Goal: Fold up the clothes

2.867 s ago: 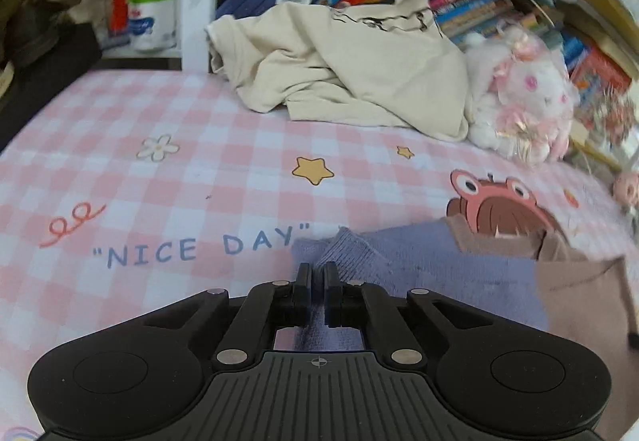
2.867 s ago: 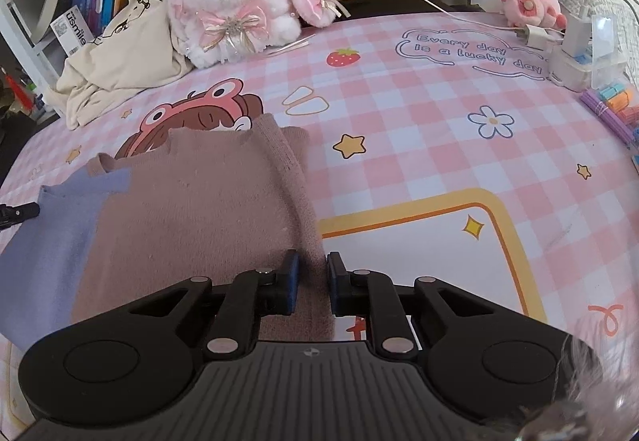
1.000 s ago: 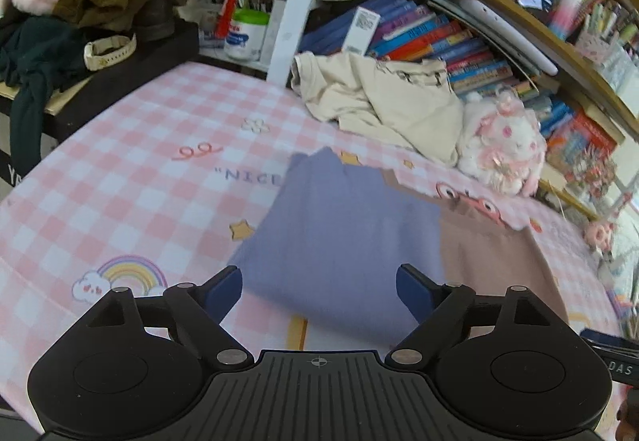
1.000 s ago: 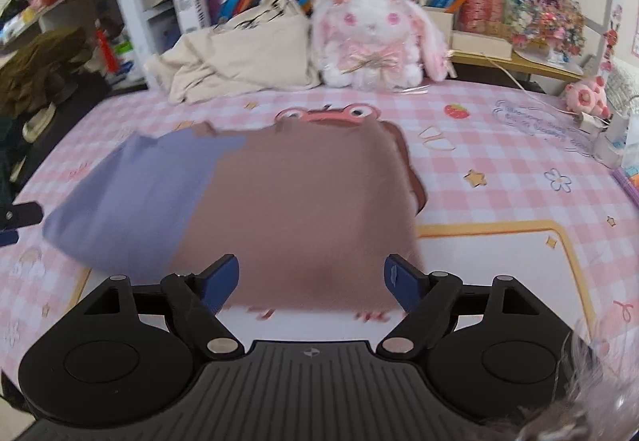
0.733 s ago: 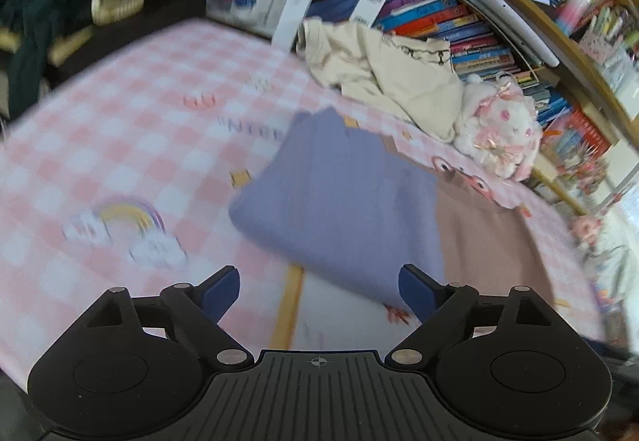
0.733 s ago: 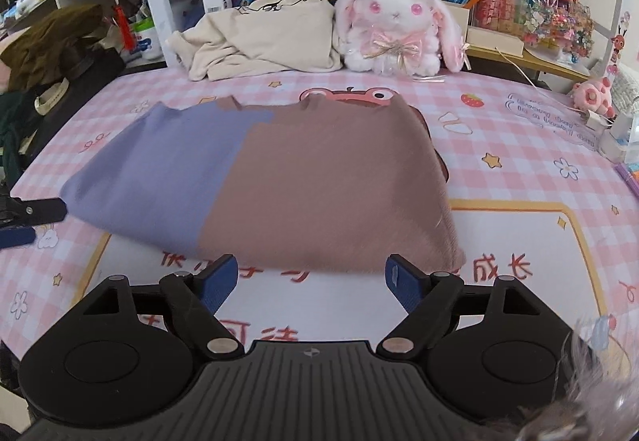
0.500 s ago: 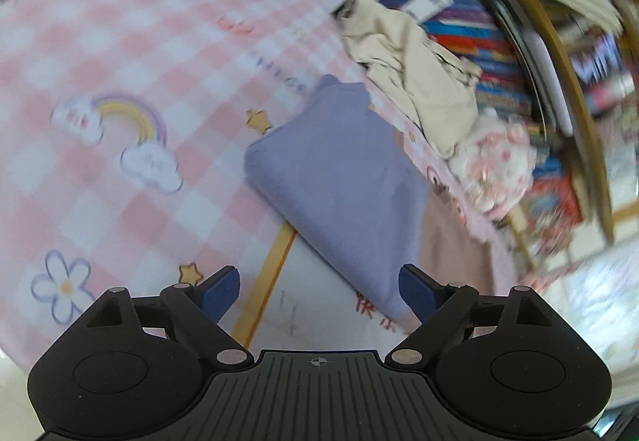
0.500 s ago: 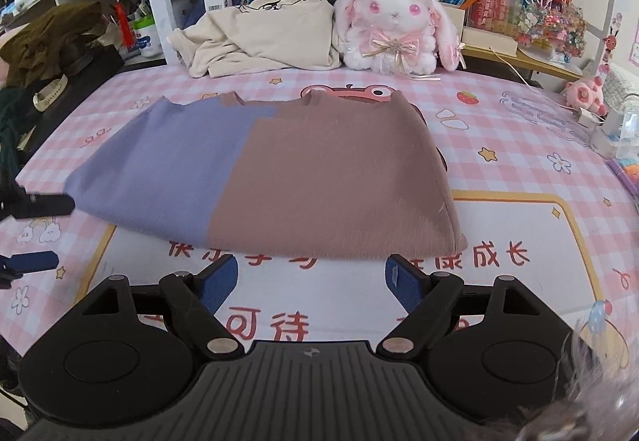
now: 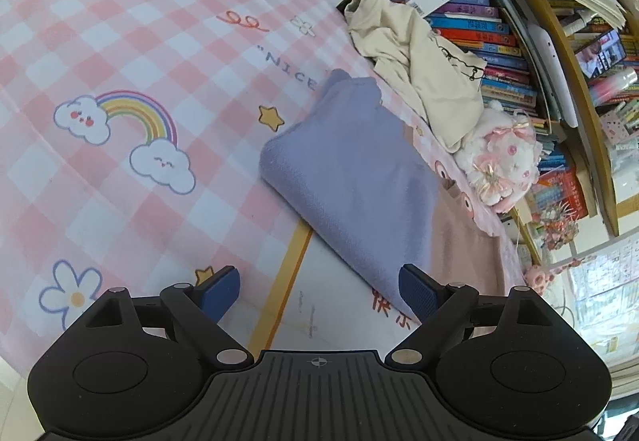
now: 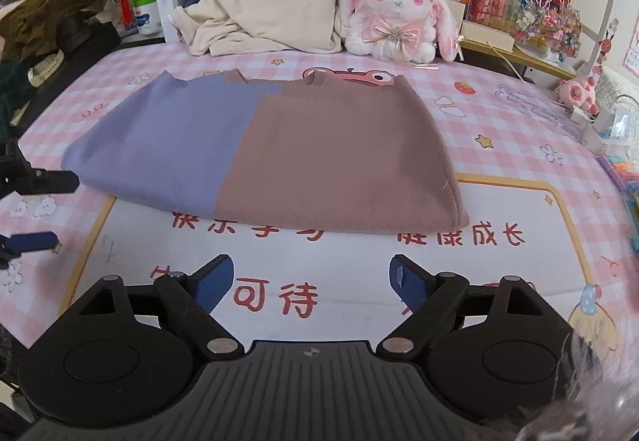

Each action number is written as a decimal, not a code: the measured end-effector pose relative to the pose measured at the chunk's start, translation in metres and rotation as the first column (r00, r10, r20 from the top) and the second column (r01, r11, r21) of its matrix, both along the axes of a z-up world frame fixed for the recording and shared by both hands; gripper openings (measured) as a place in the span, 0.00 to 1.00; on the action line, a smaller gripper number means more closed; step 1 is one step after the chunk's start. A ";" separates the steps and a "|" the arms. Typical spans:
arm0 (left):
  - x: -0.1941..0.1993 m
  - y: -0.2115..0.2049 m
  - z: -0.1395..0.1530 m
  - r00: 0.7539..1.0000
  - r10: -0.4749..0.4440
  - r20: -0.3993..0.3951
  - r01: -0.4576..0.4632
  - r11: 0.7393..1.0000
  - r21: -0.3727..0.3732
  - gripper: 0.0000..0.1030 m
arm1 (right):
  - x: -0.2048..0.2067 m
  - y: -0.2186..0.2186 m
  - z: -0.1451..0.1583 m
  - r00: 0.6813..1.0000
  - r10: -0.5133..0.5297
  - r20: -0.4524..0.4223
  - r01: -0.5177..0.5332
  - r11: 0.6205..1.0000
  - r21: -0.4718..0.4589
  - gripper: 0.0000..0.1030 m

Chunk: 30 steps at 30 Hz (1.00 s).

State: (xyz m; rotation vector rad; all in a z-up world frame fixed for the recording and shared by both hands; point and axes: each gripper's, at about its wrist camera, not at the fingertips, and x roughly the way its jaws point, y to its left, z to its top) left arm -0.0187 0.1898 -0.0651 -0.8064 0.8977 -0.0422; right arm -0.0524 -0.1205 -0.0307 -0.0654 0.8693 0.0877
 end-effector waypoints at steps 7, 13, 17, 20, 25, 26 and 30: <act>0.013 0.009 -0.015 0.999 0.050 0.008 -0.048 0.985 -0.167 0.80 | -0.002 0.000 0.003 1.000 0.008 0.014 -0.007 1.000 -0.017 0.84; 0.031 0.015 -0.032 0.989 0.146 -0.039 -0.151 0.951 -0.270 0.58 | -0.005 0.004 0.008 0.999 0.035 0.032 -0.033 0.998 -0.049 0.81; 0.036 0.020 -0.040 0.972 0.226 -0.060 -0.234 0.919 -0.318 0.57 | -0.005 0.002 0.007 0.999 0.032 0.018 -0.031 0.998 -0.057 0.73; 0.036 0.023 -0.040 0.957 0.285 -0.051 -0.286 0.902 -0.324 0.58 | -0.004 -0.002 0.006 1.000 0.020 0.001 -0.020 0.999 -0.050 0.58; 0.038 0.023 -0.041 0.943 0.330 -0.039 -0.325 0.891 -0.317 0.46 | -0.002 -0.006 0.003 1.000 0.003 -0.028 -0.004 0.999 -0.034 0.31; 0.039 0.023 -0.041 0.945 0.325 -0.045 -0.323 0.899 -0.296 0.38 | -0.001 -0.007 0.002 0.999 0.000 -0.033 -0.001 1.000 -0.030 0.28; 0.043 0.026 -0.041 0.957 0.286 -0.046 -0.288 0.924 -0.251 0.08 | 0.001 -0.006 0.003 0.999 0.000 -0.038 0.000 1.000 -0.018 0.25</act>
